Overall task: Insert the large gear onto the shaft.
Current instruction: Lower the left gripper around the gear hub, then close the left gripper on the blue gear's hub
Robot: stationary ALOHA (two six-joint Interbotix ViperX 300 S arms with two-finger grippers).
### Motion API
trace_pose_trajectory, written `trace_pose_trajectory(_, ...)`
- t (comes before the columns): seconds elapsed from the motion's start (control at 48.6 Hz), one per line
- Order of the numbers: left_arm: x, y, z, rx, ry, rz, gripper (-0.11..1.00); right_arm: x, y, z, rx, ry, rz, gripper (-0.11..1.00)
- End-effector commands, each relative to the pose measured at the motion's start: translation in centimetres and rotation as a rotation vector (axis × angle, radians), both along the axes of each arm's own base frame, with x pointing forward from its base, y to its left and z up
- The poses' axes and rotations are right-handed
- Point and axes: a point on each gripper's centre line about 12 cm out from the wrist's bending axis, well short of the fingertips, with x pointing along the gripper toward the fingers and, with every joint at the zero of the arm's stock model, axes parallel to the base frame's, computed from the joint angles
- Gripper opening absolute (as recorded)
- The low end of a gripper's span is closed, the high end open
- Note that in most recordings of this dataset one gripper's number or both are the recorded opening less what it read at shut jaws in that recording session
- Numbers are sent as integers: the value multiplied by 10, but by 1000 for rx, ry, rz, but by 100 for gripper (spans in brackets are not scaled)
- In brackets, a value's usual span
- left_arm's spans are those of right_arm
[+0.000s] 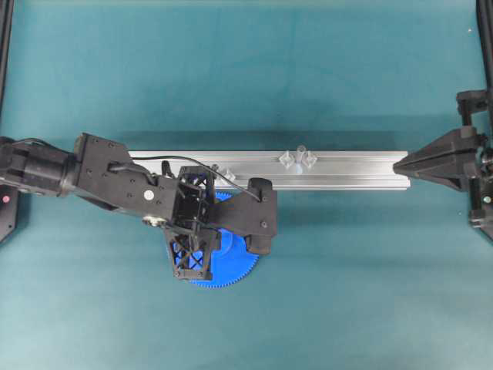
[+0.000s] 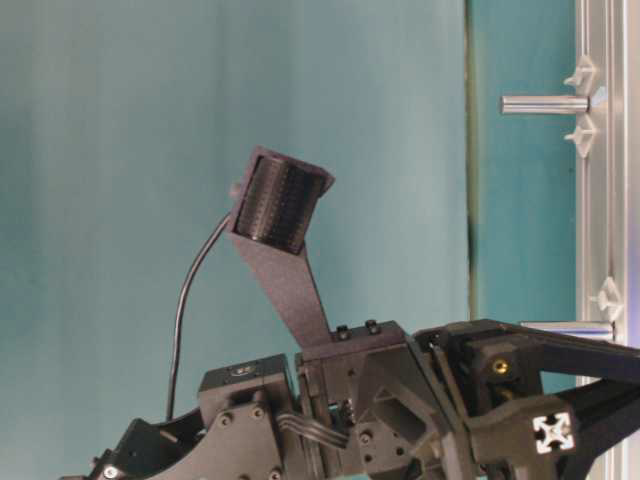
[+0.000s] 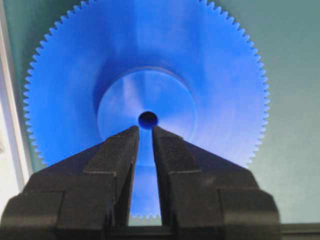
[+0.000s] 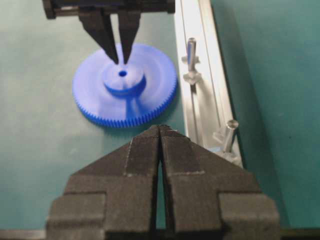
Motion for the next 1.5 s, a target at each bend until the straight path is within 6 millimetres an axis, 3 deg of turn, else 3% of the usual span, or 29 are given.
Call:
trace_pose_trajectory(0.0,5,-4,14,-3,-38,-9,18,0,0,5,11,-20,-6,4)
trace_pose_trajectory(0.185,5,-4,13,-5,-41,-3,20,-4,-1,2,52,-26,-22,4)
trace_pose_trajectory(0.309,7,-4,16,-7,-61,-7,28,-5,-1,1,76,-26,-31,4)
trace_pose_trajectory(0.391,8,-4,17,-10,-78,-8,41,-6,0,1,75,-26,-29,4)
trace_pose_trajectory(0.556,7,-4,13,-6,-69,-13,84,-6,0,1,73,-27,-29,4)
trace_pose_trajectory(0.638,7,-4,13,-6,-72,-13,94,-6,-1,1,73,-29,-31,4)
trace_pose_trajectory(1.009,7,-4,8,-12,-64,1,94,-10,-2,5,75,-52,-38,4)
trace_pose_trajectory(1.482,9,-5,-14,-9,-13,14,94,-11,-2,2,85,-46,-43,4)
